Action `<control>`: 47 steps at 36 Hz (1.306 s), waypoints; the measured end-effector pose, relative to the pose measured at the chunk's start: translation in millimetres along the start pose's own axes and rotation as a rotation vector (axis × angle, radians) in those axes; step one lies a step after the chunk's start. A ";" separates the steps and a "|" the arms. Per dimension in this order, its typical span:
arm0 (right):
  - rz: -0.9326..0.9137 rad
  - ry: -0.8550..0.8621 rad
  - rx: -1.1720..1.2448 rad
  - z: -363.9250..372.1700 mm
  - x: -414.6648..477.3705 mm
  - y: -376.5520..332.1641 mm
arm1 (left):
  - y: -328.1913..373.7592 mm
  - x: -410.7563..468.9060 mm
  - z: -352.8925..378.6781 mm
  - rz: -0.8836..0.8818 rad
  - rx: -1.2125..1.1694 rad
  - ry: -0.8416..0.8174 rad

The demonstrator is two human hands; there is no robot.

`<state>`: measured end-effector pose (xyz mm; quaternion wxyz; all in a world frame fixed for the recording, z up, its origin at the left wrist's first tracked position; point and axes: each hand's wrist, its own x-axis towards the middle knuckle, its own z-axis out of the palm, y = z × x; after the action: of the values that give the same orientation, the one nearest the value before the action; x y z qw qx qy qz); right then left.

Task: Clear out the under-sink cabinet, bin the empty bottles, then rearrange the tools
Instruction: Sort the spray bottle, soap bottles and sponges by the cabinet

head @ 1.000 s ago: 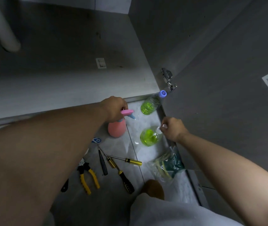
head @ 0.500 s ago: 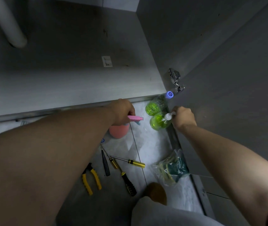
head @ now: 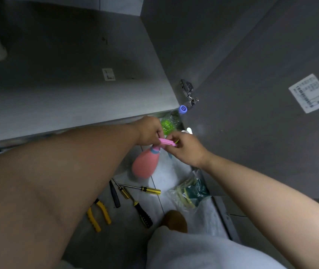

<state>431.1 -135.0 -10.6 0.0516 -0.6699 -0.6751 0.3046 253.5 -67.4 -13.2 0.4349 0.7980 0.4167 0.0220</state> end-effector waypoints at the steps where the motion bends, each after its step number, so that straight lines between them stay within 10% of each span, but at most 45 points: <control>1: -0.016 0.034 -0.018 -0.2 -3.9 -0.7 | 2.8 -0.1 -0.2 0.017 -0.002 -0.004; 21: 0.595 0.209 -0.214 -8.3 -38.0 55.6 | -0.6 -13.0 -15.2 0.034 0.051 0.099; 36: 0.396 0.358 -0.690 -3.1 -62.8 52.8 | 5.5 -12.7 -8.4 0.060 0.166 -0.091; 40: 0.282 0.329 -0.474 20.6 -99.6 54.8 | 11.5 -10.2 0.0 0.052 0.210 -0.145; 47: 0.817 -0.043 0.135 87.2 -134.2 98.5 | 11.6 -5.0 21.2 0.045 0.296 -0.236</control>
<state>488.5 -298.6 -83.0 -0.0438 -0.8712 -0.3332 0.3578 266.2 -88.4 -16.5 0.3578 0.8594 0.3436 -0.1236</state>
